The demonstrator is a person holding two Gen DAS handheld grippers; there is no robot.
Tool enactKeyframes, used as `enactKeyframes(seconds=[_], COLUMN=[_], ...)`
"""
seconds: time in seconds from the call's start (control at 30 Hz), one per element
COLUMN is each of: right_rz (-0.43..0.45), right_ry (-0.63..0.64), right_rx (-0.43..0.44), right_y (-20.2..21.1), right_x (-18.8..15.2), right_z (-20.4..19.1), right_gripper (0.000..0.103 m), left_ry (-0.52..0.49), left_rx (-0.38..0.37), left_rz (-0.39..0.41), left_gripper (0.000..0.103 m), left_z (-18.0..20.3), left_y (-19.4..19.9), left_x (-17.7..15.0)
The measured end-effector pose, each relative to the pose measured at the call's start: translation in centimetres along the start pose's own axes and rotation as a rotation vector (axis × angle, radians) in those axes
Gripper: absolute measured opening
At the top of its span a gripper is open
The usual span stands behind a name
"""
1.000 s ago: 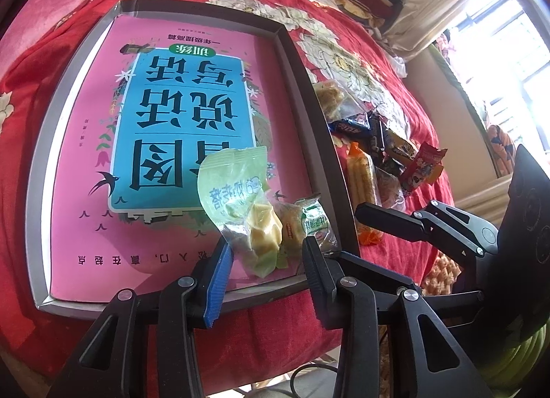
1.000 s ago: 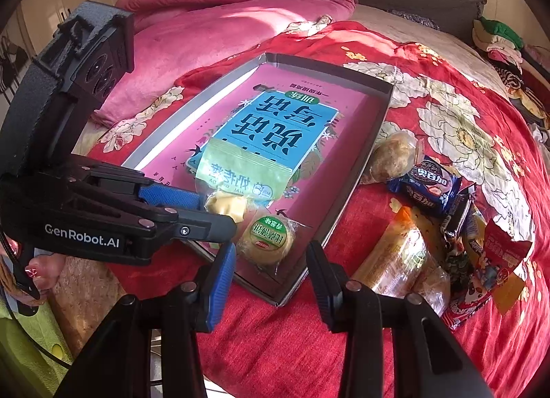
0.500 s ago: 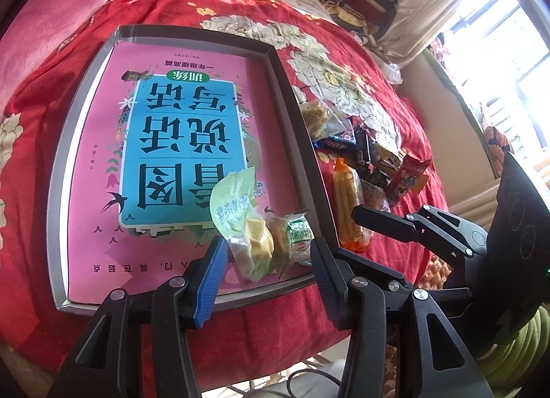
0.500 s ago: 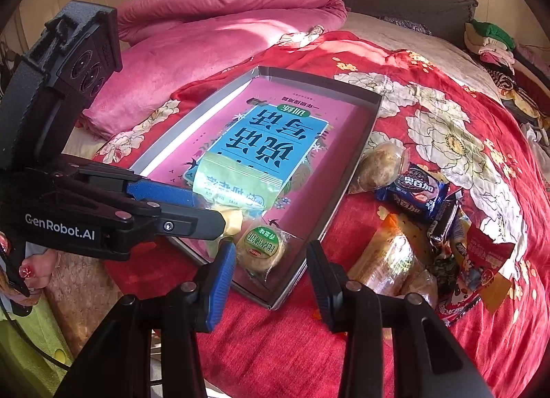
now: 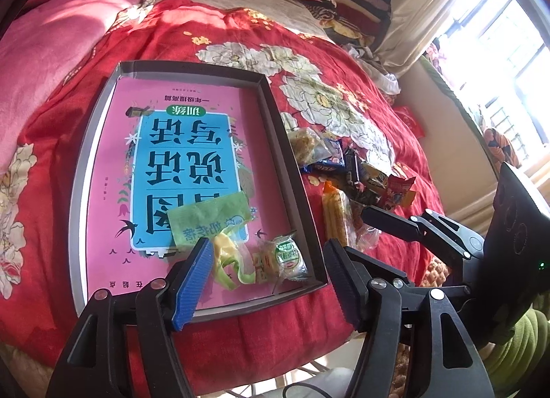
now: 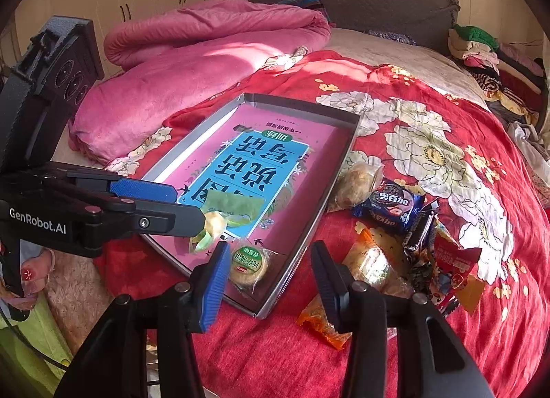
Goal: Organize snacks
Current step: 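Open the left tool over the tray while the right tool releases the cookie packet, then withdraw both tools from the tray back toward the snack pile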
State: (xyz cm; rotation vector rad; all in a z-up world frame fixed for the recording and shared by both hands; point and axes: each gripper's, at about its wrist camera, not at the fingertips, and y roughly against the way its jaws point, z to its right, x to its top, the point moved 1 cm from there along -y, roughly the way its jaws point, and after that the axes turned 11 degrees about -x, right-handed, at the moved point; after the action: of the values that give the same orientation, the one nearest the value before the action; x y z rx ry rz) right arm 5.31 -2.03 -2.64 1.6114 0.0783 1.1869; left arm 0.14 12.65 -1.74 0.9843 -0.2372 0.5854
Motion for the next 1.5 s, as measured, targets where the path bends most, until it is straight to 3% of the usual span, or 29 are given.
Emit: enactKeyframes(seconds=[0.2,0.47,1.5], right_rz=[0.023,0.049,0.104], right_ry=[-0.025,-0.057,-0.149], right_rx=[-0.016,-0.045,-0.136], right_y=[0.8,1.4,4.0], right_x=[0.1,0.1,-0.8], right_z=[0.9,2.0,6.5], right_gripper=[0.051,0.055,0.056], left_ry=[-0.021,-0.044,-0.126], left_rx=[0.003,0.014,-0.01], left_rz=[0.008,0.011,-0.031], left_gripper=[0.075,0.075,0.075], left_z=[1.1,2.4,6.6], left_y=[0.0,-0.1,-2.4], left_x=[0.5,0.7,2.0])
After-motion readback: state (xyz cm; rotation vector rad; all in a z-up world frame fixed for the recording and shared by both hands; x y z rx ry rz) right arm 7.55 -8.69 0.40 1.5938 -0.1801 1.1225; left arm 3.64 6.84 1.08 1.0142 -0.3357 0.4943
